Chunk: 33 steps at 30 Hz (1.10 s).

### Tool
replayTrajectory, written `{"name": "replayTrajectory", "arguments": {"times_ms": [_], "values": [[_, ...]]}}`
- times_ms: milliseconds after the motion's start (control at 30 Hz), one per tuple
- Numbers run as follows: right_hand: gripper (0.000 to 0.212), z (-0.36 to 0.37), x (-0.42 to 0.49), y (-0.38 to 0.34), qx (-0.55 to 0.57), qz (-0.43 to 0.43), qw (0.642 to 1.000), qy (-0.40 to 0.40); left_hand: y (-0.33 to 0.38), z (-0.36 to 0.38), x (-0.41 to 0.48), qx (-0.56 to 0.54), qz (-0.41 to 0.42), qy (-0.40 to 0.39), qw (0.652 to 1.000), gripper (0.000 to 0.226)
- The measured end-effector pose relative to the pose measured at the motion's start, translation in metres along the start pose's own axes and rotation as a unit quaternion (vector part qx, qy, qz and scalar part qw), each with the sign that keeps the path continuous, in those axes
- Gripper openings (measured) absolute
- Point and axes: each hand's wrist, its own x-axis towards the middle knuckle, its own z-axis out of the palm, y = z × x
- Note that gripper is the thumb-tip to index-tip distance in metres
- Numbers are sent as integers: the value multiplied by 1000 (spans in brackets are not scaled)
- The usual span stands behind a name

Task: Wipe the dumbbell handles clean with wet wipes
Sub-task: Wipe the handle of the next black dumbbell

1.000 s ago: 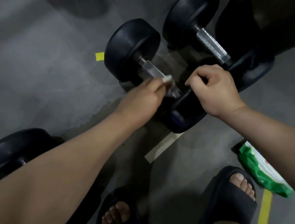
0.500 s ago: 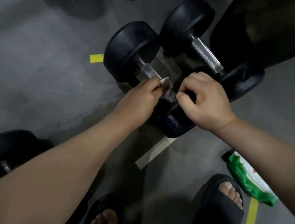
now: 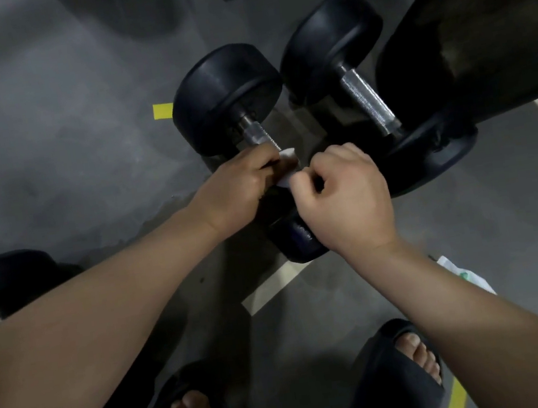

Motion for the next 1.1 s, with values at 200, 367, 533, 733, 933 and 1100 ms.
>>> {"name": "replayTrajectory", "arguments": {"times_ms": [200, 367, 533, 733, 933, 1100], "values": [[34, 0, -7, -11, 1, -21, 1000, 5, -11, 1, -7, -9, 26, -14, 1000, 6], [78, -39, 6, 22, -73, -219, 931, -281, -6, 4, -3, -19, 15, -3, 1000, 29], [89, -50, 29, 41, -184, -303, 867, -352, -6, 8, 6, -13, 31, 22, 999, 30], [77, -52, 40, 43, -178, -354, 854, -338, -4, 8, 12, 11, 15, 2, 1000, 29], [72, -57, 40, 45, -184, -367, 847, -338, 4, 7, 11, 13, 9, 14, 1000, 32], [71, -60, 33, 45, -194, -358, 846, -345, 7, 12, 9, -7, 24, 18, 1000, 30]]}}
